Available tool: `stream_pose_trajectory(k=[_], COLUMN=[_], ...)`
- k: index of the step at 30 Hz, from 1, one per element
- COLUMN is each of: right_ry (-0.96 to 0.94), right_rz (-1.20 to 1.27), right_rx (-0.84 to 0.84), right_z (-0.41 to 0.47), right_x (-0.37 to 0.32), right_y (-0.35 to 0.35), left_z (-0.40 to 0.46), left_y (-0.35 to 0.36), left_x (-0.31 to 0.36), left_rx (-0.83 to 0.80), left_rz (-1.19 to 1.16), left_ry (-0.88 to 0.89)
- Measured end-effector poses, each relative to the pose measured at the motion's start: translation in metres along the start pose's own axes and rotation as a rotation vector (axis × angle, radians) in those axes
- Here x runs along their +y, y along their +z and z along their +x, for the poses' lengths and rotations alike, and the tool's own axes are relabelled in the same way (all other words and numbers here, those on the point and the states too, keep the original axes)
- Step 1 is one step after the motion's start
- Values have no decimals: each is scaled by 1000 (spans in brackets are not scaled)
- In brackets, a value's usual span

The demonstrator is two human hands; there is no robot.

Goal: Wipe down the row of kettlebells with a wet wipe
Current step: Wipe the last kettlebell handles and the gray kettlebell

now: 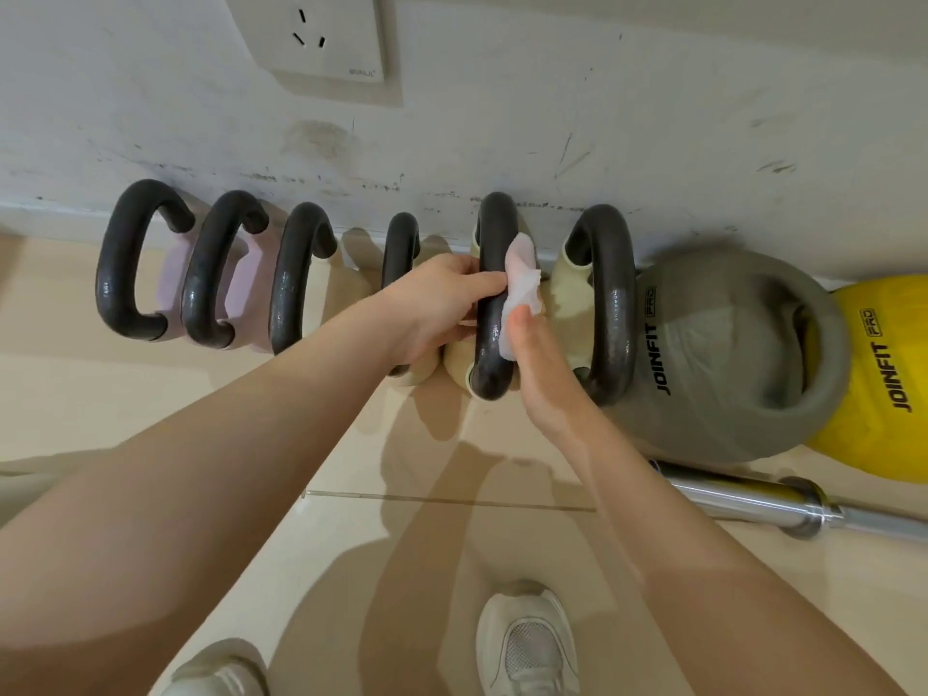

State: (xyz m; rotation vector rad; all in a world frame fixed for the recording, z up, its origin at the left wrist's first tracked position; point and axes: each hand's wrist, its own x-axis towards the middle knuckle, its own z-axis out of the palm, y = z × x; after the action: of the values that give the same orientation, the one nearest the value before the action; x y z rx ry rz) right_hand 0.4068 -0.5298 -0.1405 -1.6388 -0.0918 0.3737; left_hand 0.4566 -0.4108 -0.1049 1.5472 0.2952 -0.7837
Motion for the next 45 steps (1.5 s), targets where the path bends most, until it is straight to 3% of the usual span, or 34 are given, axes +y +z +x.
stream_pose_trajectory(k=[7, 11, 17, 24, 27, 30, 32, 36, 41, 45], right_ry=[110, 83, 168, -99, -126, -221, -341, -387, -258, -538], right_rz=[-154, -323, -89, -291, -519, -1237, -1452, -1564, -1607, -1588], right_rx=[72, 68, 185, 135, 118, -180, -350, -461, -337, -392], right_z=[36, 47, 69, 51, 68, 82, 82, 85, 92, 60], right_x=[1, -4, -10, -3, -17, -36, -42, -45, -43, -34], right_y=[-8, -16, -14, -15, -24, -27, -28, -37, -30, -32], left_z=[-1, -16, -28, -28, -23, -17, -14, -7, -3, -13], left_y=[-5, -9, -8, -2, 1, 2, 1, 3, 3, 2], left_x=[-6, -24, -37, -40, -32, -27, -25, -22, -22, -36], left_rx=[-64, -120, -182, -179, -135, -109, -92, -36, -20, -71], left_rz=[59, 60, 79, 107, 105, 45, -9, -81, -208, -330], left_ry=[-23, -14, 28, 74, 58, 42, 56, 67, 54, -102])
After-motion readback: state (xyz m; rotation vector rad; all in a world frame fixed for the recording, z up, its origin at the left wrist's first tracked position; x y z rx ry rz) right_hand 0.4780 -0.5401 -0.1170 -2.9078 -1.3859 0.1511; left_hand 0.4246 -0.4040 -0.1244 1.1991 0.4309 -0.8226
